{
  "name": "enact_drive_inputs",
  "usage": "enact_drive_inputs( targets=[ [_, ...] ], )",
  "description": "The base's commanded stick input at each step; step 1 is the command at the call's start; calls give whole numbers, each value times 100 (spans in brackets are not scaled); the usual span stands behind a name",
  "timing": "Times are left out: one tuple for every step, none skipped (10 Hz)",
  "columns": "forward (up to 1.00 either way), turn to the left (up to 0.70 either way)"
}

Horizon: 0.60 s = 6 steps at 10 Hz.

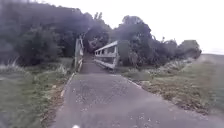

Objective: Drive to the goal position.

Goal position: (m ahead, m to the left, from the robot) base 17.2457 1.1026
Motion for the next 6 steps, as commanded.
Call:
enact_drive_inputs(
  targets=[
    [60,15],
    [60,15],
    [60,15],
    [60,15],
    [60,15],
    [60,15]
  ],
)
